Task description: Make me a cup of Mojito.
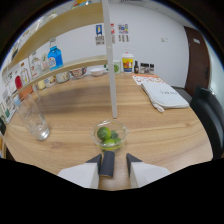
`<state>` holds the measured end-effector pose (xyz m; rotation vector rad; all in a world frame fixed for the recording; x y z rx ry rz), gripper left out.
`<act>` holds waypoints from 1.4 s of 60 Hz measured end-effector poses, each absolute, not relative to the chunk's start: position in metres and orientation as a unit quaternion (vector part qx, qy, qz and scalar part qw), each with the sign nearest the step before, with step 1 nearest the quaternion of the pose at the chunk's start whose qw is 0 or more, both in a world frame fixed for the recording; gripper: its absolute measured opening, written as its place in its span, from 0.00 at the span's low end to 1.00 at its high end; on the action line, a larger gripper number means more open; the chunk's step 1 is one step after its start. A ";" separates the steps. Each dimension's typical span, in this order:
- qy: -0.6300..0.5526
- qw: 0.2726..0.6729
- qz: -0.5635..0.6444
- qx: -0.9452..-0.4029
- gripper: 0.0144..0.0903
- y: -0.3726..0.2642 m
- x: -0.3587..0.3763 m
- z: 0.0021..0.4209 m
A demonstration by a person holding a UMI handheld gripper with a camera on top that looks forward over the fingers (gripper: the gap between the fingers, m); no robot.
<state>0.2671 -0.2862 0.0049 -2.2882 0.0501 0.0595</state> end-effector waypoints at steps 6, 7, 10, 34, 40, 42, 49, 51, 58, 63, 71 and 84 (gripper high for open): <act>0.021 0.420 0.008 -0.907 0.90 -0.291 0.271 0.018; 0.022 0.423 0.005 -0.906 0.96 -0.291 0.272 0.022; 0.028 0.435 -0.010 -0.900 0.93 -0.293 0.274 0.037; 0.016 0.541 -0.029 -0.840 0.93 -0.320 0.179 0.187; 0.014 0.547 -0.019 -0.837 0.93 -0.327 0.141 0.197; 0.014 0.546 -0.015 -0.837 0.93 -0.330 0.128 0.197; 0.010 0.539 -0.004 -0.842 0.94 -0.338 0.090 0.184; 0.010 0.535 -0.002 -0.845 0.94 -0.339 0.081 0.180; 0.009 0.522 0.004 -0.853 0.94 -0.342 0.057 0.167; 0.007 0.522 0.008 -0.853 0.94 -0.337 0.046 0.168; -0.010 0.537 0.010 -0.844 0.94 -0.315 0.034 0.185; -0.028 0.567 0.015 -0.823 0.95 -0.246 0.027 0.222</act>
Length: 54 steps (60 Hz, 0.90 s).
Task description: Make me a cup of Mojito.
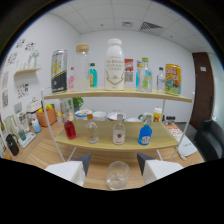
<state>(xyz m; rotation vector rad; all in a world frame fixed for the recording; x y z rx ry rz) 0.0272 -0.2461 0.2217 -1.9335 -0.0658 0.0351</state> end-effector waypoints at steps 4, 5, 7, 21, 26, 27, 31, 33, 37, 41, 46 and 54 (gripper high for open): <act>-0.027 0.572 0.017 -0.820 0.94 -0.221 0.028 0.228; -0.027 0.572 0.017 -0.819 0.94 -0.215 0.029 0.229; -0.024 0.572 0.018 -0.820 0.94 -0.203 0.030 0.229; -0.013 0.547 0.029 -0.836 0.88 -0.136 0.032 0.210; -0.012 0.535 0.028 -0.844 0.78 -0.121 0.033 0.197; -0.012 0.533 0.028 -0.846 0.76 -0.119 0.033 0.195; -0.012 0.526 0.029 -0.850 0.63 -0.112 0.032 0.188; -0.012 0.524 0.027 -0.851 0.55 -0.108 0.033 0.185; -0.010 0.522 0.023 -0.852 0.40 -0.105 0.034 0.181; -0.001 0.524 0.015 -0.852 0.29 -0.103 0.039 0.181; 0.002 0.522 0.017 -0.852 0.28 -0.103 0.039 0.181; 0.000 0.524 0.020 -0.852 0.28 -0.109 0.039 0.184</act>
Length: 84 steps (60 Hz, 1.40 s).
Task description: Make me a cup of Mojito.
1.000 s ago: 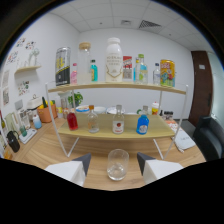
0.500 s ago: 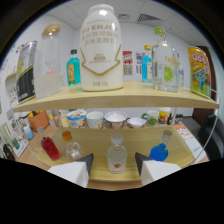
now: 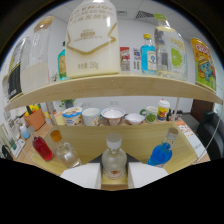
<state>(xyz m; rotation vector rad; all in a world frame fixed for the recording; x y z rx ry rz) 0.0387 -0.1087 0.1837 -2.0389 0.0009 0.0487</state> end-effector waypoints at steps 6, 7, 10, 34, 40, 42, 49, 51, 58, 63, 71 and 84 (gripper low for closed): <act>0.000 0.532 0.021 -0.846 0.27 -0.121 0.041 0.194; 0.000 0.534 0.021 -0.845 0.27 -0.123 0.042 0.197; 0.004 0.540 0.021 -0.842 0.27 -0.130 0.045 0.204; 0.038 0.527 -0.017 -0.849 0.27 -0.206 0.115 0.186; 0.014 0.516 -0.055 -0.855 0.27 -0.214 0.128 0.170; -0.003 0.512 -0.077 -0.855 0.27 -0.215 0.132 0.166; -0.105 0.501 -0.175 -0.841 0.27 -0.213 0.142 0.163; -0.140 0.493 -0.208 -0.833 0.27 -0.212 0.145 0.163; -0.267 0.463 -0.326 -0.780 0.27 -0.204 0.150 0.171; -0.348 0.437 -0.400 -0.727 0.26 -0.199 0.148 0.181; -0.453 0.392 -0.496 -0.629 0.27 -0.187 0.141 0.196; -0.561 0.280 -0.598 -0.498 0.27 -0.182 0.140 0.202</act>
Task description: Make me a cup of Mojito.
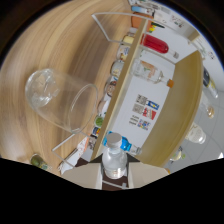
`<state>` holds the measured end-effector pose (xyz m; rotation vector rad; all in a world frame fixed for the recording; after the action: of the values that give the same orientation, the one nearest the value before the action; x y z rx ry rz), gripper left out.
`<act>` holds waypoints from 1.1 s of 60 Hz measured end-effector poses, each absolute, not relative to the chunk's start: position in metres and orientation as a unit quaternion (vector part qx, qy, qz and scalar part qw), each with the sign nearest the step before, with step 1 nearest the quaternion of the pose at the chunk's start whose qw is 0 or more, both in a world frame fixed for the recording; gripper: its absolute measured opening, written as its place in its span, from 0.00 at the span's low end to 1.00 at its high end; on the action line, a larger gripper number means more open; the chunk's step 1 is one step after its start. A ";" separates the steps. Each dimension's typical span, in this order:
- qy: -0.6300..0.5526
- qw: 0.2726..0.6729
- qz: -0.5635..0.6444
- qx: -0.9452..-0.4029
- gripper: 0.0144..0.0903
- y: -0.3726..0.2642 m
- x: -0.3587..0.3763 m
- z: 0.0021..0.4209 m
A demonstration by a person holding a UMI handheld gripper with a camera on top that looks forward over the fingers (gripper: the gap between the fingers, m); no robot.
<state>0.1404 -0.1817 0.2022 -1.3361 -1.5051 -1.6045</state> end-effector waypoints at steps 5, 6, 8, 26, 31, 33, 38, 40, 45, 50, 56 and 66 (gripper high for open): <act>-0.589 0.257 -0.611 -0.462 0.26 -0.179 0.134 0.201; -0.594 0.248 -0.615 -0.455 0.27 -0.180 0.135 0.200; -0.602 0.241 -0.619 -0.443 0.27 -0.179 0.133 0.199; -0.600 0.265 -0.600 -0.458 0.27 -0.186 0.117 0.201; -0.565 0.310 -0.572 -0.508 0.27 -0.189 0.115 0.209; -0.542 0.337 -0.552 -0.536 0.27 -0.190 0.114 0.214; -0.474 0.414 -0.476 -0.615 0.27 -0.193 0.107 0.226; -0.436 0.449 -0.441 -0.644 0.27 -0.193 0.105 0.235; -0.351 0.524 -0.336 -0.700 0.27 -0.199 0.099 0.250; -0.265 0.577 -0.230 -0.738 0.27 -0.206 0.098 0.257; -0.157 0.596 -0.111 -0.780 0.27 -0.214 0.105 0.243; -0.052 0.575 -0.015 -0.817 0.27 -0.215 0.125 0.180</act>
<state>0.1251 -0.2146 0.1804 -1.9134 -0.1218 -0.0345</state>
